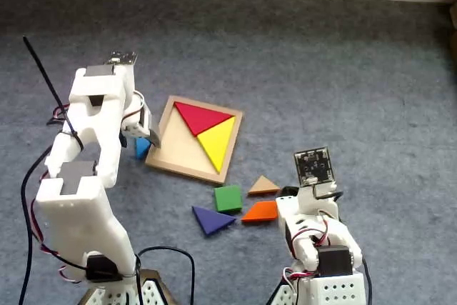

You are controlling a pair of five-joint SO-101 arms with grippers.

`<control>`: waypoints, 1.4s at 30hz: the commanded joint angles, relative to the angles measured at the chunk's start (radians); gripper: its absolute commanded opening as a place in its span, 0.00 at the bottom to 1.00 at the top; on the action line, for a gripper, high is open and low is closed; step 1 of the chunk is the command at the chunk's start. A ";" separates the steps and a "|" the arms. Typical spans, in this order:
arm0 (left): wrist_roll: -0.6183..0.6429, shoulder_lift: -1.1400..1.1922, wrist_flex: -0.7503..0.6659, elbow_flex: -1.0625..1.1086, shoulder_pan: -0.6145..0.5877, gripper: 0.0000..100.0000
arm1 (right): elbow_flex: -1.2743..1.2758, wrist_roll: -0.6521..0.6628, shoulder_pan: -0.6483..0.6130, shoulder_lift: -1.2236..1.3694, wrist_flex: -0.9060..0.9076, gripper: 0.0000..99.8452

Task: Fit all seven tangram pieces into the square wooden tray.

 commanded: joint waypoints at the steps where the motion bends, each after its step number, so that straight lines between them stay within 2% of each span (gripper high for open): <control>1: -0.005 -0.071 -0.002 -0.024 -0.018 0.26 | 0.140 -0.002 -0.001 -0.007 -0.022 0.00; 11: 0.002 -0.070 0.091 -0.166 -0.031 0.26 | 0.140 -0.002 -0.001 -0.007 -0.022 0.00; 18: 0.002 -0.030 0.051 -0.143 -0.030 0.26 | 0.140 -0.002 -0.001 -0.007 -0.022 0.00; 27: 0.002 0.113 0.021 -0.163 0.028 0.26 | 0.140 -0.002 -0.001 -0.007 -0.022 0.00; 35: 0.028 0.111 0.138 -0.171 0.159 0.26 | 0.140 -0.002 -0.001 -0.007 -0.022 0.00; 42: 0.021 0.119 0.130 -0.173 0.088 0.26 | 0.140 -0.002 -0.001 -0.007 -0.022 0.00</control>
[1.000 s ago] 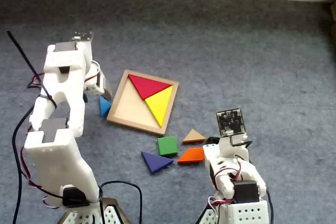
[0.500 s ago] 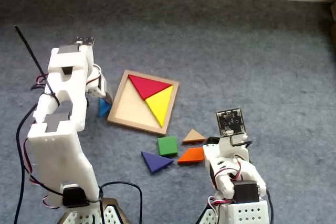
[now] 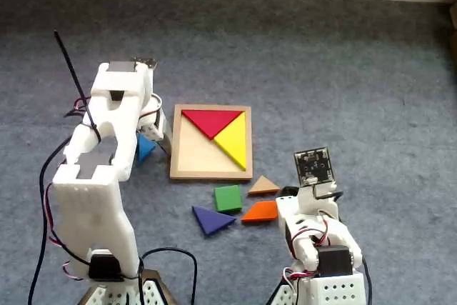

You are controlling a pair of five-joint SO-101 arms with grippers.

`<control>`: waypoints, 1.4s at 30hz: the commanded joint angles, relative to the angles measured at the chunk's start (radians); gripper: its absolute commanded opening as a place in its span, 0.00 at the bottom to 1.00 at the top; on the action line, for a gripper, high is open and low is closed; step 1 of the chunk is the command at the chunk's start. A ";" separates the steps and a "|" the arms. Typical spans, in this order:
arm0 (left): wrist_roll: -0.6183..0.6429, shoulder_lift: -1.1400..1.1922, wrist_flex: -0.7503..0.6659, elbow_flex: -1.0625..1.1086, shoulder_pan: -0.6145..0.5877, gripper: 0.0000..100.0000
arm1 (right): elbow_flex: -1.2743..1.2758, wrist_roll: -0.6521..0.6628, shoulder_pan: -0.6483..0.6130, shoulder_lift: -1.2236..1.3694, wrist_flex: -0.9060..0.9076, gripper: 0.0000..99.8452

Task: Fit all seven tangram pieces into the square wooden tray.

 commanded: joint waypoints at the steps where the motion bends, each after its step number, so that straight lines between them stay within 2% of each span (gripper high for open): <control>1: -0.008 -0.004 0.012 -0.045 -0.051 0.26 | 0.140 -0.002 -0.001 -0.007 -0.022 0.00; 8: -0.006 -0.004 -0.008 -0.038 -0.088 0.25 | 0.140 -0.002 -0.001 -0.007 -0.022 0.00; 14: -0.006 -0.002 -0.014 -0.038 -0.084 0.16 | 0.140 -0.002 -0.001 -0.007 -0.022 0.00; 22: -0.006 -0.010 -0.012 -0.045 -0.077 0.16 | 0.140 -0.002 -0.001 -0.007 -0.022 0.00; 36: 0.003 -0.228 0.051 -0.050 0.134 0.16 | 0.140 -0.002 -0.001 -0.007 -0.022 0.00; 42: 0.003 -0.182 0.031 -0.059 0.216 0.16 | 0.140 -0.002 -0.001 -0.007 -0.022 0.00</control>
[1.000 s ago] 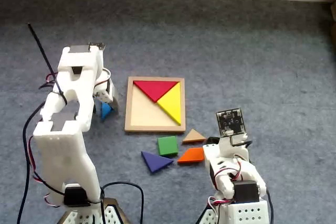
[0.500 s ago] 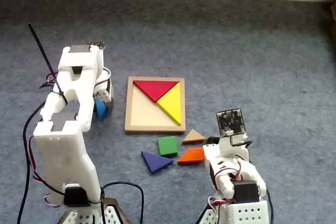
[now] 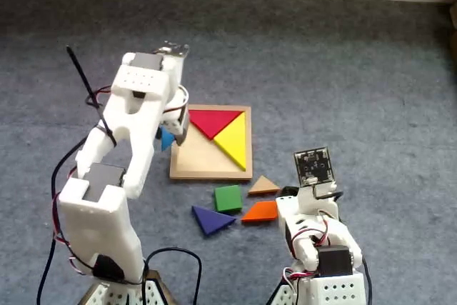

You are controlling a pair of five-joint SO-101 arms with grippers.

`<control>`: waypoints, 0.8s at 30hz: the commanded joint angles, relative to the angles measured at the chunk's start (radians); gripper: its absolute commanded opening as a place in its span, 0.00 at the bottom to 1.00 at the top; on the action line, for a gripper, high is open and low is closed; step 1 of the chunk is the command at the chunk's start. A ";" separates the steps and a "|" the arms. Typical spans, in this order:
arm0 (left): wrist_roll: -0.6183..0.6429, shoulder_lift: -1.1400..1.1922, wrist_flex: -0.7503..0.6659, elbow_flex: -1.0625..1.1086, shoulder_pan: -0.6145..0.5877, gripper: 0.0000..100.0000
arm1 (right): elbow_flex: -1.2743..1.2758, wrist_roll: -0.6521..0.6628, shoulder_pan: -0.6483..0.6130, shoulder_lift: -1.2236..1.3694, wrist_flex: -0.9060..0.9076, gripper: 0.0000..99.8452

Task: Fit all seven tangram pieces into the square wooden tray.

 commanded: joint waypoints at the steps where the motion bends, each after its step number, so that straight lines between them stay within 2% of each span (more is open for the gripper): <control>1: 0.003 -0.002 -0.015 -0.064 0.067 0.16 | 0.140 -0.002 -0.001 -0.007 -0.022 0.00; 12: -0.003 0.223 -0.020 -0.337 0.076 0.16 | 0.140 -0.002 -0.001 -0.007 -0.022 0.00; 14: -0.002 0.269 -0.015 -0.390 0.076 0.20 | 0.140 -0.002 -0.001 -0.007 -0.022 0.00; 17: 0.003 0.317 0.057 -0.476 0.076 0.26 | 0.140 -0.002 -0.001 -0.007 -0.022 0.00; 24: 0.003 0.334 0.216 -0.641 0.068 0.24 | 0.140 -0.002 -0.001 -0.007 -0.022 0.00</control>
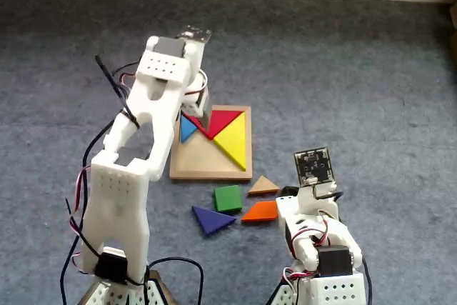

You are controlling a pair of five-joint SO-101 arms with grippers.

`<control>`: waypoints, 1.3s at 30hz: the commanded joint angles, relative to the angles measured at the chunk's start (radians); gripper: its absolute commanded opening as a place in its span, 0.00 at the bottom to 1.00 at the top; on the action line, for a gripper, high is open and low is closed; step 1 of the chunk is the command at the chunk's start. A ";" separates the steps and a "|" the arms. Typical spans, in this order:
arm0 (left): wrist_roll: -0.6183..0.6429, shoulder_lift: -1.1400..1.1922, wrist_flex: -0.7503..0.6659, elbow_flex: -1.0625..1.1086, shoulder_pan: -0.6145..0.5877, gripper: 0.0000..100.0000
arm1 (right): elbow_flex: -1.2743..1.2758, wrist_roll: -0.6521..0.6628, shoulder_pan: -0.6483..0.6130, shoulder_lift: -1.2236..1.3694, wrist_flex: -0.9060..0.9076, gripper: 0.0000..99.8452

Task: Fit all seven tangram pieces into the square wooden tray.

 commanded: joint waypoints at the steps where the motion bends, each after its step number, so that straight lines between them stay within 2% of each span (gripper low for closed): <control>1: 0.003 -0.018 0.086 -0.114 0.007 0.24 | 0.140 -0.002 -0.001 -0.007 -0.022 0.00; 6: -0.003 -0.005 0.098 -0.105 0.019 0.20 | 0.140 -0.002 -0.001 -0.007 -0.022 0.00; 12: -0.005 -0.005 0.087 0.005 -0.016 0.20 | 0.140 -0.002 -0.001 -0.007 -0.022 0.00; 21: -0.005 -0.005 -0.124 0.136 -0.096 0.20 | 0.140 -0.002 -0.001 -0.007 -0.022 0.00; 26: 0.002 -0.005 -0.176 0.137 -0.119 0.20 | 0.140 -0.002 -0.001 -0.007 -0.022 0.00; 31: 0.009 -0.016 -0.170 0.131 -0.116 0.19 | 0.140 -0.002 -0.001 -0.007 -0.022 0.00; 34: 0.094 -0.038 -0.164 0.116 -0.119 0.19 | 0.140 -0.002 -0.001 -0.007 -0.022 0.00; 39: 0.137 -0.150 -0.034 0.084 -0.119 0.19 | 0.140 -0.002 -0.001 -0.007 -0.022 0.00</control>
